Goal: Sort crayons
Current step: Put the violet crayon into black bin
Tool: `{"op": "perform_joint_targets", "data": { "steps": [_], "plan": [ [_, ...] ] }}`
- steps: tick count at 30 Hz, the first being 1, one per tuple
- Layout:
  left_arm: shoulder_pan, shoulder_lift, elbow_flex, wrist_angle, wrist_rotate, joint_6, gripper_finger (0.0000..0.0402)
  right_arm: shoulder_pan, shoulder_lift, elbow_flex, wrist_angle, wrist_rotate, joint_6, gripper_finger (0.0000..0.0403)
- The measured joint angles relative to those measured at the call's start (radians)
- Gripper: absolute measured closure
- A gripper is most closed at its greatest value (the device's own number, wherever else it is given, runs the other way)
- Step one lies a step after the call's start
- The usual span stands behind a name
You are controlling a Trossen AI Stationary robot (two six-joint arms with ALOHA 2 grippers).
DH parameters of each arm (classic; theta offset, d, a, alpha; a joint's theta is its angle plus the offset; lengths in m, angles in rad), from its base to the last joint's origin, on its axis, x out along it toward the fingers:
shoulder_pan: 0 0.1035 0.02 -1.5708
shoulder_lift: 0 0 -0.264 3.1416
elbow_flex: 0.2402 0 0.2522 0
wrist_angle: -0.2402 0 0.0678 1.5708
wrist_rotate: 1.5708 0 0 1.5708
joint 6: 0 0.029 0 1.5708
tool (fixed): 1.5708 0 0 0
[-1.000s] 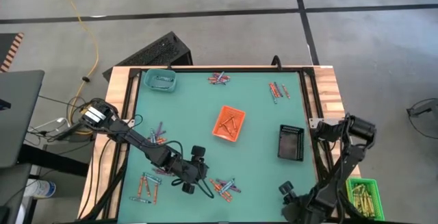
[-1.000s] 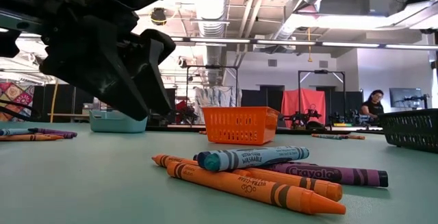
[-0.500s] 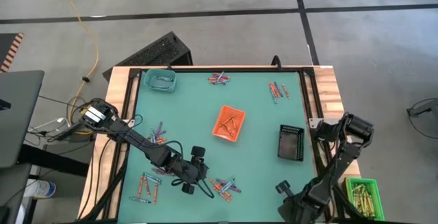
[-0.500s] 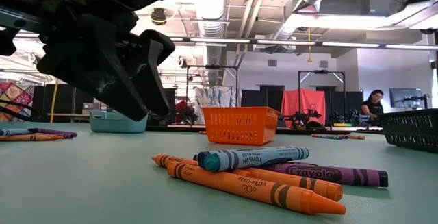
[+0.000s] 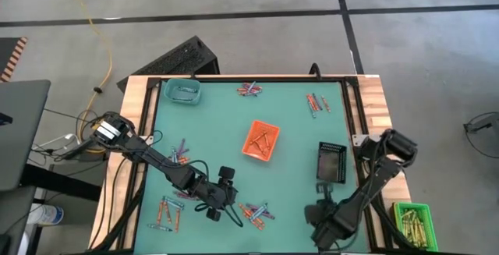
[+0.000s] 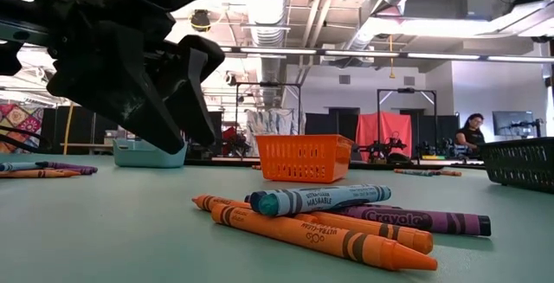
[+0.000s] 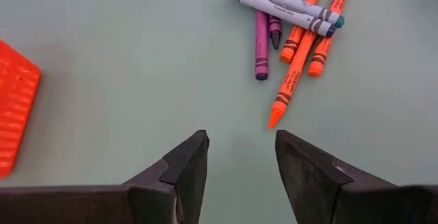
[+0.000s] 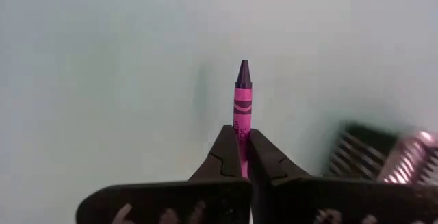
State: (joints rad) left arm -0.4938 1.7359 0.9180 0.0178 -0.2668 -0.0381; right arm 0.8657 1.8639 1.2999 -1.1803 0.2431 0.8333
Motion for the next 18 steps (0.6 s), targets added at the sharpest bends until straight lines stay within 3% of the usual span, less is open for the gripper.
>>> {"op": "perform_joint_targets", "data": {
  "steps": [11, 18],
  "plan": [
    [0.0, 0.0, 0.0, 0.0, -0.001, 0.061, 0.0239, -0.12, -0.116, 0.03, -0.157, 0.212, 0.349, 0.0402],
    [0.0, 0.0, 0.0, 0.0, -0.002, 0.083, 0.0239, -0.19, -0.222, 0.011, -0.311, 0.226, 0.571, 0.0403]
  ]
}}
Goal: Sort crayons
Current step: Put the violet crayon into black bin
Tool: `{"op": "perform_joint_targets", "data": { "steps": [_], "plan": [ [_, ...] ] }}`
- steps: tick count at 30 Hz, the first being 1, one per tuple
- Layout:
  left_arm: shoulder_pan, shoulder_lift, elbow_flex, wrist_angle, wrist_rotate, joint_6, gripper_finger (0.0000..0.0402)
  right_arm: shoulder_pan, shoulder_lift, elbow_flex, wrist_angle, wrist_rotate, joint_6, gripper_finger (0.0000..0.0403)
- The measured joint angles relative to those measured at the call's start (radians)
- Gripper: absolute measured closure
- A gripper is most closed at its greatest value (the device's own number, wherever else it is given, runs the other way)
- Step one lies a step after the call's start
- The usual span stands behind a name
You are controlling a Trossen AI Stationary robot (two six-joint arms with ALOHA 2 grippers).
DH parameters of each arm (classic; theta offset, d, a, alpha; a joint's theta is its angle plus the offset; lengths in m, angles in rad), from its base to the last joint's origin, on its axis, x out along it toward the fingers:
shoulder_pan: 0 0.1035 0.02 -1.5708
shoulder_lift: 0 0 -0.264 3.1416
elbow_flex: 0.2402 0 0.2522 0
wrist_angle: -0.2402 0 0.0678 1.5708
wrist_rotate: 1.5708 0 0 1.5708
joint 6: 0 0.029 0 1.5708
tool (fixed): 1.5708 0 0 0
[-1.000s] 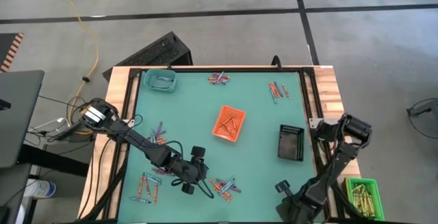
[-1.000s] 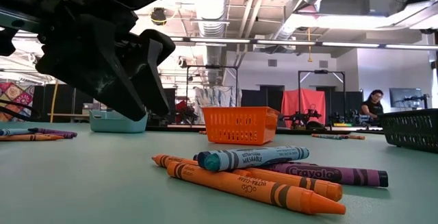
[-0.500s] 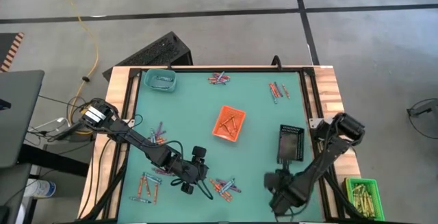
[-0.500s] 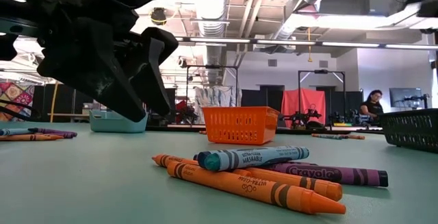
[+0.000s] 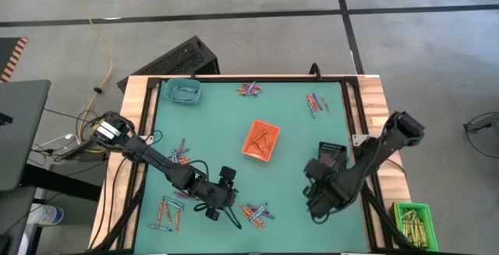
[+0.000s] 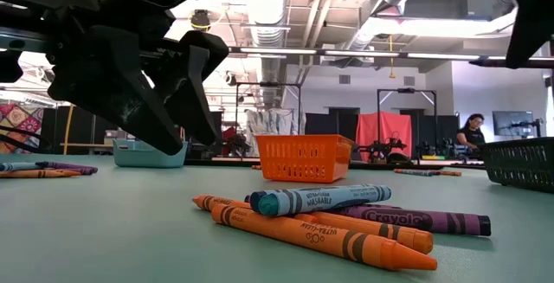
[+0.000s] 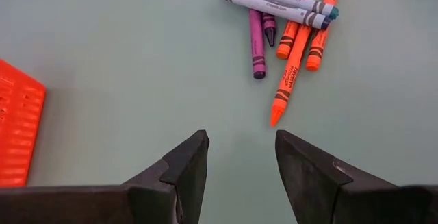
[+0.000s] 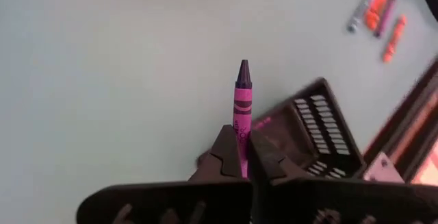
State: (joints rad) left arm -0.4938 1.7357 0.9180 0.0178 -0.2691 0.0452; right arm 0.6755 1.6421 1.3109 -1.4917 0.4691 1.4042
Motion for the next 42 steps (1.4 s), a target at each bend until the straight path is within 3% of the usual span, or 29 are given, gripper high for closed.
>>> {"op": "perform_joint_targets", "data": {
  "steps": [10, 23, 32, 42],
  "plan": [
    [0.0, 0.0, 0.0, -0.008, 0.0, 0.0, 0.0239, -0.06, -0.138, -0.228, 0.036, -0.056, 0.178, 0.0403],
    [0.0, 0.0, 0.0, -0.028, 0.001, -0.01, 0.0239, -0.077, -0.391, -0.615, 0.358, -0.052, 0.335, 0.0394],
    [-0.003, -0.001, 0.001, -0.125, -0.002, -0.021, 0.0239, -0.067, -0.384, -0.651, 0.405, -0.052, 0.334, 0.0329],
    [-0.06, -0.136, 0.036, -0.506, -0.032, -0.148, 0.0239, -0.066, -0.384, -0.651, 0.395, -0.047, 0.325, 0.0277]
  ]
}}
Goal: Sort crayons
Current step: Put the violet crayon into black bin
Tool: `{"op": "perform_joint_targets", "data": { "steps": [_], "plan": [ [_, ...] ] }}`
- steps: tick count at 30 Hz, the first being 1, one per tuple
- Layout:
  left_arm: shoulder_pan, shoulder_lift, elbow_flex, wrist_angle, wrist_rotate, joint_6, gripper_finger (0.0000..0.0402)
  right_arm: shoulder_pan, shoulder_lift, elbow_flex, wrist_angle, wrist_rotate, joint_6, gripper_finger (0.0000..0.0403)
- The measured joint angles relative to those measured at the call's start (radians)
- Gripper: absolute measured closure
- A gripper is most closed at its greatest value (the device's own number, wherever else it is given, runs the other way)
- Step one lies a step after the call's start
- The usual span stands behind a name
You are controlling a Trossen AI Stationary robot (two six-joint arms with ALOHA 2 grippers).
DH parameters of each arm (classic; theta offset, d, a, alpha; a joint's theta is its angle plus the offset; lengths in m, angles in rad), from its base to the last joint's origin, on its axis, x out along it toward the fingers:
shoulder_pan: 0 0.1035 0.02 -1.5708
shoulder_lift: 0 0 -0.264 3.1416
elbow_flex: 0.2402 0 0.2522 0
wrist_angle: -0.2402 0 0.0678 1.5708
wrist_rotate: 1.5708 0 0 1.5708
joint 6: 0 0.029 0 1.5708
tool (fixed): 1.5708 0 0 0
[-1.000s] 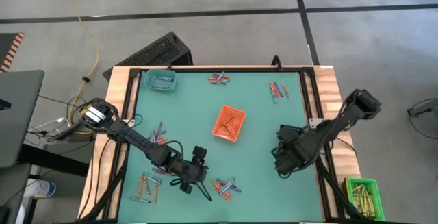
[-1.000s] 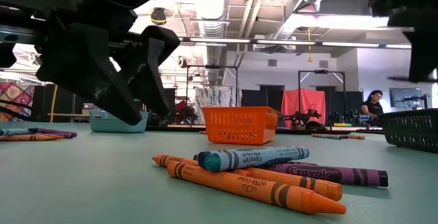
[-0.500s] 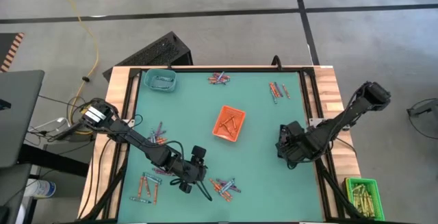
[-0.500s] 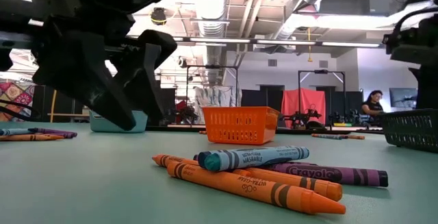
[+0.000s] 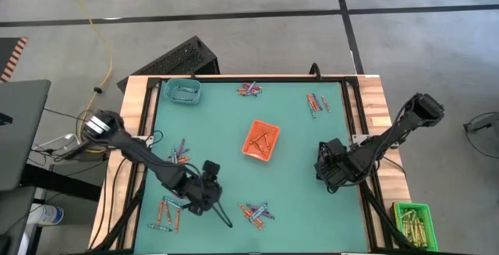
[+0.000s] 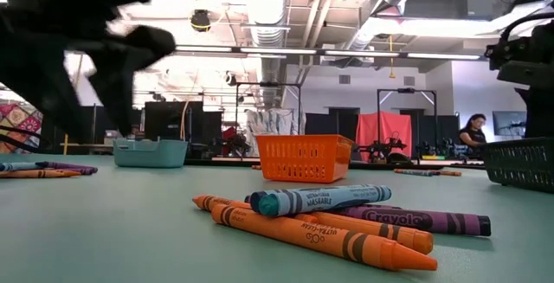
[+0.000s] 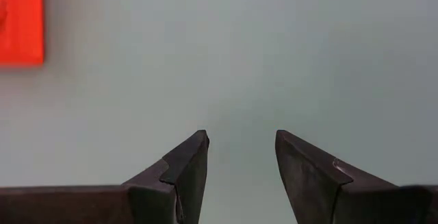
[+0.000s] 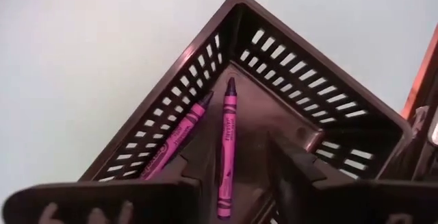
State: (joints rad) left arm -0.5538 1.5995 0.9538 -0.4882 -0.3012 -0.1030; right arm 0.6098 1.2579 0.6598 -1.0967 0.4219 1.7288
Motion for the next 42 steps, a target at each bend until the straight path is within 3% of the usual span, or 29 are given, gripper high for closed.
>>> {"op": "perform_joint_targets", "data": {
  "steps": [9, 13, 18, 29, 36, 42],
  "plan": [
    [-0.118, -0.129, -0.011, -0.29, 0.037, -0.317, 0.0239, 0.034, 0.0, 0.024, 0.047, 0.099, -0.032, 0.0276],
    [-0.173, -0.126, -0.047, -0.29, 0.052, -0.398, 0.0239, 0.056, 0.0, 0.072, 0.048, 0.19, -0.074, 0.0276],
    [-0.201, -0.126, -0.062, -0.314, -0.018, -0.482, 0.0239, 0.079, 0.0, 0.136, 0.064, 0.268, -0.166, 0.0276],
    [-0.217, -0.126, -0.066, -0.302, -0.013, -0.534, 0.0239, 0.098, 0.0, 0.171, 0.217, 0.325, -0.383, 0.0276],
    [-0.227, -0.125, -0.141, -0.249, 0.009, -0.599, 0.0239, 0.097, 0.0, 0.171, 0.349, 0.34, -0.563, 0.0276],
    [-0.227, -0.125, -0.157, -0.242, 0.006, -0.627, 0.0239, 0.097, 0.0, 0.171, 0.36, 0.341, -0.586, 0.0276]
  ]
}}
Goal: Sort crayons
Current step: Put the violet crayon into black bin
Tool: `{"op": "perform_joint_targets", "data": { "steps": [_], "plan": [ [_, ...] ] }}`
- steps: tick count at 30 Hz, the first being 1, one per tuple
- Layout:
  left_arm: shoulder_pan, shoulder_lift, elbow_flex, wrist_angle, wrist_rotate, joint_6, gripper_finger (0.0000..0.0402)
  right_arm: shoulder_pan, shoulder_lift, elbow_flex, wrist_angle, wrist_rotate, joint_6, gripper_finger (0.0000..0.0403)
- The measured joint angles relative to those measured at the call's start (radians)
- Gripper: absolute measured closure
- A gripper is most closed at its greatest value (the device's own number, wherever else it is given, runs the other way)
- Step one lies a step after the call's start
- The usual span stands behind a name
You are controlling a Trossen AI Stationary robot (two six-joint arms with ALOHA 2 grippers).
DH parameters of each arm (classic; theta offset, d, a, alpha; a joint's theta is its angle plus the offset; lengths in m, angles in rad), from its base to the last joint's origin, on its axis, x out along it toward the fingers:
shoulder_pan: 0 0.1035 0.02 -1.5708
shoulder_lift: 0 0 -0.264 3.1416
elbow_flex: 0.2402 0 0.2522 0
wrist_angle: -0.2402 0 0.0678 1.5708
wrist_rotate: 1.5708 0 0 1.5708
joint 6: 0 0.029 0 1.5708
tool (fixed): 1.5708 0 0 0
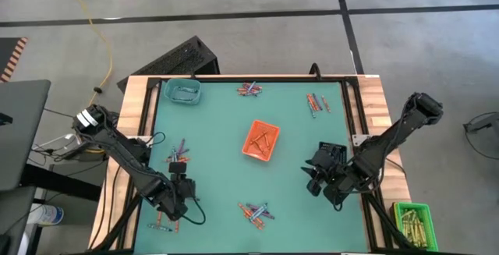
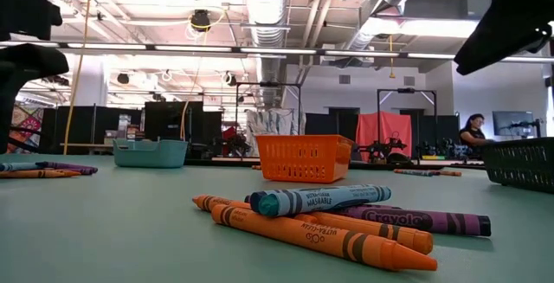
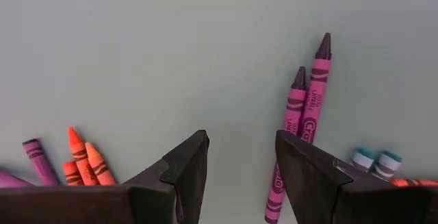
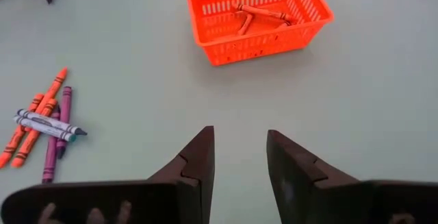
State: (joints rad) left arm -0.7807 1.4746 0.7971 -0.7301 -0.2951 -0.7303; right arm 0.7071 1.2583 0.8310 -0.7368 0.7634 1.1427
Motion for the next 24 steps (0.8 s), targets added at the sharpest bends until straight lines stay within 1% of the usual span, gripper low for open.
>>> {"op": "perform_joint_targets", "data": {
  "steps": [8, 14, 18, 24],
  "plan": [
    [0.0, 0.0, -0.002, 0.039, -0.004, 0.012, 0.0239, 0.0, 0.006, 0.0, 0.003, 0.027, -0.004, 0.0276],
    [0.0, 0.0, -0.065, 0.107, 0.002, -0.013, 0.0239, 0.0, 0.006, 0.0, 0.017, 0.027, -0.018, 0.0276],
    [0.0, 0.0, -0.068, 0.101, -0.028, -0.032, 0.0239, 0.0, 0.006, 0.0, 0.017, 0.027, -0.018, 0.0276],
    [0.0, 0.0, -0.068, 0.12, -0.026, 0.002, 0.0239, 0.0, 0.006, 0.0, 0.017, 0.027, -0.018, 0.0276]
  ]
}}
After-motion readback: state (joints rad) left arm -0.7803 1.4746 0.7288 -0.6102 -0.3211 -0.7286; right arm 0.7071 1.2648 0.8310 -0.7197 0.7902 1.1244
